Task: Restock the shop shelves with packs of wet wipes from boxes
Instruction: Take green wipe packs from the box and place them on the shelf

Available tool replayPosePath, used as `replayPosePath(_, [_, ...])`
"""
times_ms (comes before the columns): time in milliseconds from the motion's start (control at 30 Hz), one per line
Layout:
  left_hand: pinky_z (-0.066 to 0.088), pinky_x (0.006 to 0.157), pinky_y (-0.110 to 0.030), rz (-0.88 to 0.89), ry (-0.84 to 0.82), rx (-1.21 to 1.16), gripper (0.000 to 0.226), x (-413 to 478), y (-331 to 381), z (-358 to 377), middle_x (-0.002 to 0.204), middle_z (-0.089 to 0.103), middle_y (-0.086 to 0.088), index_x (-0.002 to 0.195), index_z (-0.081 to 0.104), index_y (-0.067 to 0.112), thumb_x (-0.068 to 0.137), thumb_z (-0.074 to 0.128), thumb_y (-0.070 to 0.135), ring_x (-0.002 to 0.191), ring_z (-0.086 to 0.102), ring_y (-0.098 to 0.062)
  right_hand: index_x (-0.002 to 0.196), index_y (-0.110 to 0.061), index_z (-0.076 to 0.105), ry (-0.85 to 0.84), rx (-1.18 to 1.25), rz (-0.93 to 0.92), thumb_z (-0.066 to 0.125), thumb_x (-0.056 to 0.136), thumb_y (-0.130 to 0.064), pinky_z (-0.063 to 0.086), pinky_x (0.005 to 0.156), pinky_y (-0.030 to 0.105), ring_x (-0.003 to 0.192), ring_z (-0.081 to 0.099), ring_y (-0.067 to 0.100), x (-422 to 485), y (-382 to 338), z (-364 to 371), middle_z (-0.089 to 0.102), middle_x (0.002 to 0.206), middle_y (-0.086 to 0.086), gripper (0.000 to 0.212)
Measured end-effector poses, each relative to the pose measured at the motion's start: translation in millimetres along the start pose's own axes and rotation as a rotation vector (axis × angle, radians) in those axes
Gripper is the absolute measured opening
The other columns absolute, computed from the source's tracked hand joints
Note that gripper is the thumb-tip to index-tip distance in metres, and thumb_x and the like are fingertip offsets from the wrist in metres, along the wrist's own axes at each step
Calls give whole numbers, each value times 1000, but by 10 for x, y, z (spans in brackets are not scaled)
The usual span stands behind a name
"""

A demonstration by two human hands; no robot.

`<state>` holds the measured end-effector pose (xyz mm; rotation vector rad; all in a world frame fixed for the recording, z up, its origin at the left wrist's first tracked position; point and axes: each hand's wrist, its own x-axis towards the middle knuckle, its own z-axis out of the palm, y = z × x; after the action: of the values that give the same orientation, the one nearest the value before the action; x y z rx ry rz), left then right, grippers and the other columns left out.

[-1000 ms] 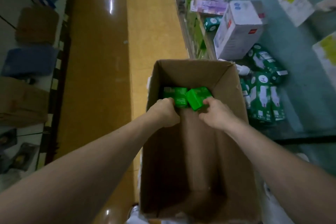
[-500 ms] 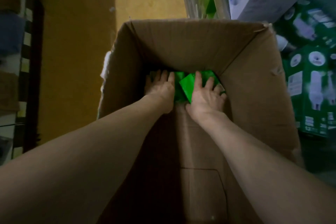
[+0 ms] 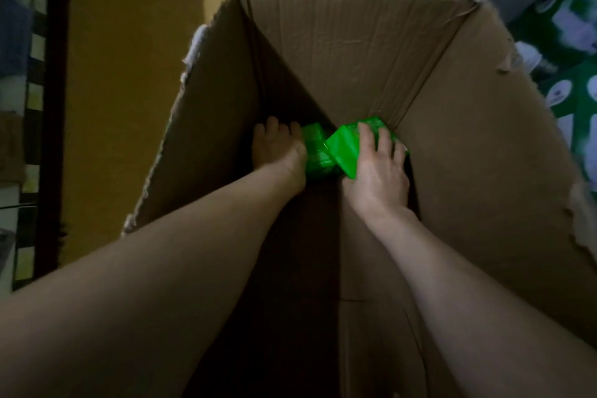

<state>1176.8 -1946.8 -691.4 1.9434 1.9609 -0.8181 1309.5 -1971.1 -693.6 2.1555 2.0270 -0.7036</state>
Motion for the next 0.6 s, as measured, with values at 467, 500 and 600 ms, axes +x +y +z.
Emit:
replayPosePath(467, [59, 73, -33, -400, -357, -1431, 75, -1183, -168, -253, 107, 66, -8, 114, 55, 6, 54, 91, 35, 90, 67, -23, 96, -24, 57, -24, 682, 318, 71, 72, -20, 41, 66, 23, 80, 62, 20, -885, -117, -723, 64, 83, -4, 28])
replayPosePath(500, [60, 62, -30, -379, -374, -1484, 77, -1290, -210, -333, 104, 66, -9, 116, 54, 6, 54, 90, 33, 84, 68, -22, 95, -26, 56, -27, 694, 309, 71, 72, -20, 45, 68, 25, 81, 62, 20, -986, -133, -789, 64, 83, -4, 29])
replayPosePath(600, [44, 32, -18, -309, -428, -1581, 63, -1673, -354, -578, 84, 60, -4, 116, 49, 7, 68, 85, 24, 60, 60, -13, 96, -31, 53, -42, 732, 295, 70, 74, -19, 56, 79, 39, 83, 65, 20, -1297, -192, -1029, 64, 84, -6, 31])
